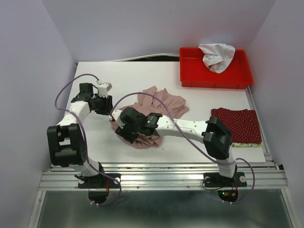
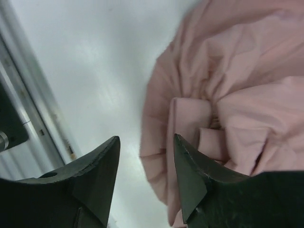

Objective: Fold and stack the skirts
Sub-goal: Fold the skirt

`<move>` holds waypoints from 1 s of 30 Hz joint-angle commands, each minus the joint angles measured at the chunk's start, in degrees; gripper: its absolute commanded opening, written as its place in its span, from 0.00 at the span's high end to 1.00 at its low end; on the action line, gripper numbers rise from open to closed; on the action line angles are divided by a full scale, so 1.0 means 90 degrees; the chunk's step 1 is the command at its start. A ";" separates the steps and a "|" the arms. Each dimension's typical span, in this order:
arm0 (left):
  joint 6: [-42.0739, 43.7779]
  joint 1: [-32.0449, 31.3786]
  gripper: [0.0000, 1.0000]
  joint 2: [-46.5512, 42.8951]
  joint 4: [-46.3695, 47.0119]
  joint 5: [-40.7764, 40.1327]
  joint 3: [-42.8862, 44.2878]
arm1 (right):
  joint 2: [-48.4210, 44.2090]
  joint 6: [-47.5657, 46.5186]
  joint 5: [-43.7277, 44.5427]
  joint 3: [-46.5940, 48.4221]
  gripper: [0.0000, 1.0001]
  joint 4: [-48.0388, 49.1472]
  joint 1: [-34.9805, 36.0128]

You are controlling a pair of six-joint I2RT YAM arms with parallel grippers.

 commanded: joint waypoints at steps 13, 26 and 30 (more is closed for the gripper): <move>0.0151 0.0029 0.47 0.0067 0.0045 0.0100 0.0040 | 0.0798 -0.0285 0.1001 0.0283 0.40 0.0843 -0.0133; 0.0345 0.0029 0.48 0.0320 -0.0101 0.0139 0.0059 | 0.0876 -0.0598 0.1236 0.0000 0.90 0.1047 -0.0133; 0.0473 0.0009 0.46 0.0554 -0.0355 0.0179 0.0186 | 0.0642 -0.0608 0.1022 -0.0030 0.99 0.1096 -0.0133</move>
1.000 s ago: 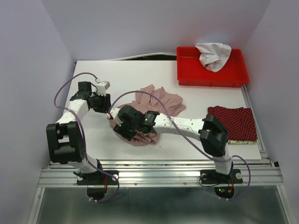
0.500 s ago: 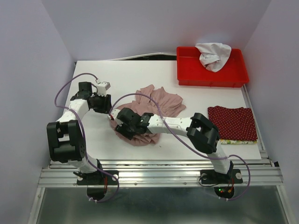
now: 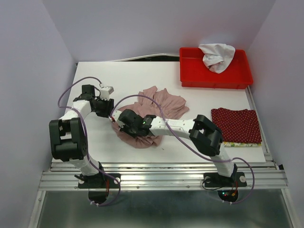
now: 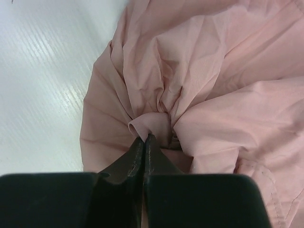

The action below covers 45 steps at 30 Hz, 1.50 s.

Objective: Fold and stack the skirts
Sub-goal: Fold the skirt

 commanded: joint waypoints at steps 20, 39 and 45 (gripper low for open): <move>-0.1461 -0.0918 1.00 0.2712 0.0601 0.0971 0.1816 | -0.2016 -0.0198 -0.1714 -0.1488 0.99 0.0666 0.0051; -0.1895 -0.0198 0.41 0.1017 0.2136 0.1987 0.1554 | -0.2329 -0.0150 -0.2955 -0.1433 0.50 0.0764 -0.0026; 0.0600 0.0429 0.28 -0.0488 0.0402 0.1715 0.1759 | -0.2914 0.0143 -0.3003 -0.1303 0.22 0.0607 -0.0621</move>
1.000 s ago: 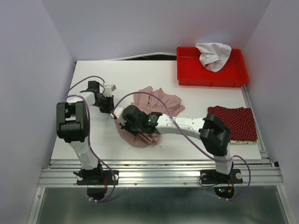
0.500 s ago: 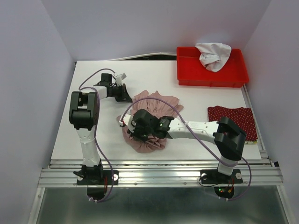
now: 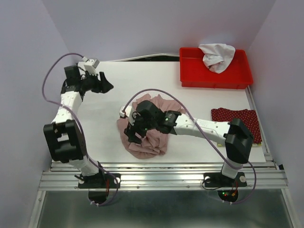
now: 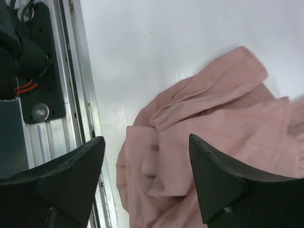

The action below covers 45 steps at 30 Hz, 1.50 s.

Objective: Fold and stack the skirts
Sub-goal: Fold the skirt

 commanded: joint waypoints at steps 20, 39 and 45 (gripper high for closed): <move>0.7198 -0.5405 0.01 -0.6225 -0.2117 -0.3628 -0.4432 | 0.0311 0.1430 -0.2506 -0.0843 0.47 0.0333 -0.2362; 0.5673 -0.7546 0.01 -0.4243 0.0145 -0.5462 -0.5223 | 0.0888 0.1030 -0.2516 -0.1000 0.50 0.0422 -0.2362; 0.5820 -0.7536 0.19 -0.3900 0.0569 -0.5865 -0.5302 | 0.0957 0.0883 -0.2770 -0.0980 0.50 0.0305 -0.2362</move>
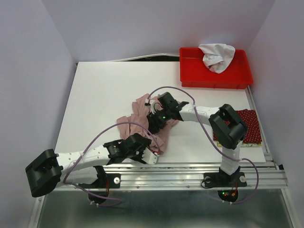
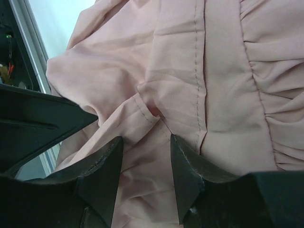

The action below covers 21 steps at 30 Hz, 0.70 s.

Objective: Fold and stack the skirts
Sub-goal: Fold the skirt

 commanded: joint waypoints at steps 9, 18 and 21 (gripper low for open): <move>-0.0313 -0.0027 0.98 -0.0327 -0.0946 0.0304 0.0835 | -0.0298 -0.0330 0.0355 0.0888 0.42 -0.0001 -0.0106; -0.0645 -0.0027 1.00 -0.0650 -0.2332 0.1174 0.1420 | 0.0286 0.0237 0.1137 0.2802 0.21 -0.0206 -0.1990; -0.0704 -0.0027 1.00 -0.0738 -0.2810 0.1466 0.1713 | 0.0657 -0.0123 0.1147 0.3115 0.22 -0.0528 -0.2157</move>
